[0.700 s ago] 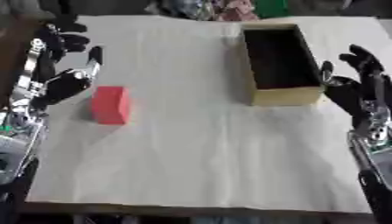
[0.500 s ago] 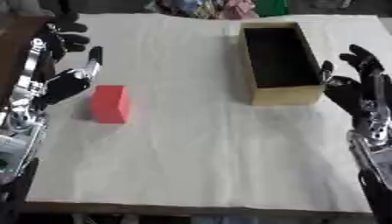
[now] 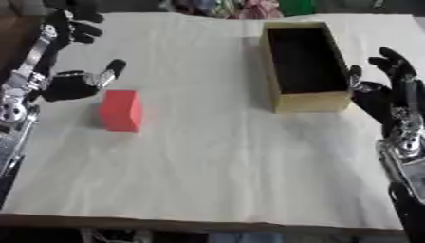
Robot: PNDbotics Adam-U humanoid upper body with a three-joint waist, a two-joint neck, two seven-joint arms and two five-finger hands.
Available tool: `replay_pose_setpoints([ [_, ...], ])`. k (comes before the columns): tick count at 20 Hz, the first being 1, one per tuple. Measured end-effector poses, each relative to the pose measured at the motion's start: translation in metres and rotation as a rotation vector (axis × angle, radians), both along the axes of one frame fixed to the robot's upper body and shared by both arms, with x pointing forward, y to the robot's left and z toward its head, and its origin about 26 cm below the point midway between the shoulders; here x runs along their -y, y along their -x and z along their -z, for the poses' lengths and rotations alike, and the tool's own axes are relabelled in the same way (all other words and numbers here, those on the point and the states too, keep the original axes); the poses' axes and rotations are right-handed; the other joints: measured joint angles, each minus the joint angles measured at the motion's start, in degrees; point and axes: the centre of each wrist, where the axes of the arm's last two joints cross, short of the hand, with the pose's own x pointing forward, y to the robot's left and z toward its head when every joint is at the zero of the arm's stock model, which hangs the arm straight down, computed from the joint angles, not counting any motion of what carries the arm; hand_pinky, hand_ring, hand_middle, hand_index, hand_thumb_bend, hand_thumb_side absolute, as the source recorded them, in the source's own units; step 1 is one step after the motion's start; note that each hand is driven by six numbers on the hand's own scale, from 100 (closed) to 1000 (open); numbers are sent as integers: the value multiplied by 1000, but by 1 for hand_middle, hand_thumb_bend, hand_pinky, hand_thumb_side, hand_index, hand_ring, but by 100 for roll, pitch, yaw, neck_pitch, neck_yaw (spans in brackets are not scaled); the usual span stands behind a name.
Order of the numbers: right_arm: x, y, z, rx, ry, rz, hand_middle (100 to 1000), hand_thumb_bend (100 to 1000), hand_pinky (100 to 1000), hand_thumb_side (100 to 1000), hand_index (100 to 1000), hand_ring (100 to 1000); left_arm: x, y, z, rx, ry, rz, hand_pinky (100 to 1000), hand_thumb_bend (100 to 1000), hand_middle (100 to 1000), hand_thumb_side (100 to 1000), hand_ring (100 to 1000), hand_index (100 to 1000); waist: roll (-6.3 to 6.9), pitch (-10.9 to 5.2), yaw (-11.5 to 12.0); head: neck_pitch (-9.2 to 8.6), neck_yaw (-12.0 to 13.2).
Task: Pick up objects on the table and place them in the box.
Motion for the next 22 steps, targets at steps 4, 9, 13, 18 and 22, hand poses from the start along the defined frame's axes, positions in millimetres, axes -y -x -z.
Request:
replay_pose_setpoints([
  [4,0,0,0,-2,1,-1,739,209,676,100,878,948,-5,1,-9,-16,-168,3,784,521,791,100,773,902,8,-17,5,1,0],
  [9,1,0,1,-6,5,-3,739,206,677,100,879,948,-8,-5,-16,-49,-317,17,782,669,812,122,787,903,104,-102,-17,19,4],
  [13,2,1,3,-10,13,-2,739,205,676,100,878,948,-13,-17,-16,-115,-506,31,764,717,801,152,776,895,74,-119,-47,47,14],
  [18,2,2,3,-13,16,-5,739,204,676,100,878,948,-15,-28,-8,-234,-621,26,749,733,792,172,766,888,88,-137,-46,48,13],
  [22,2,2,3,-13,16,-5,739,202,677,100,878,948,-18,-34,-8,-301,-669,11,742,737,787,179,761,883,86,-137,-39,48,7],
])
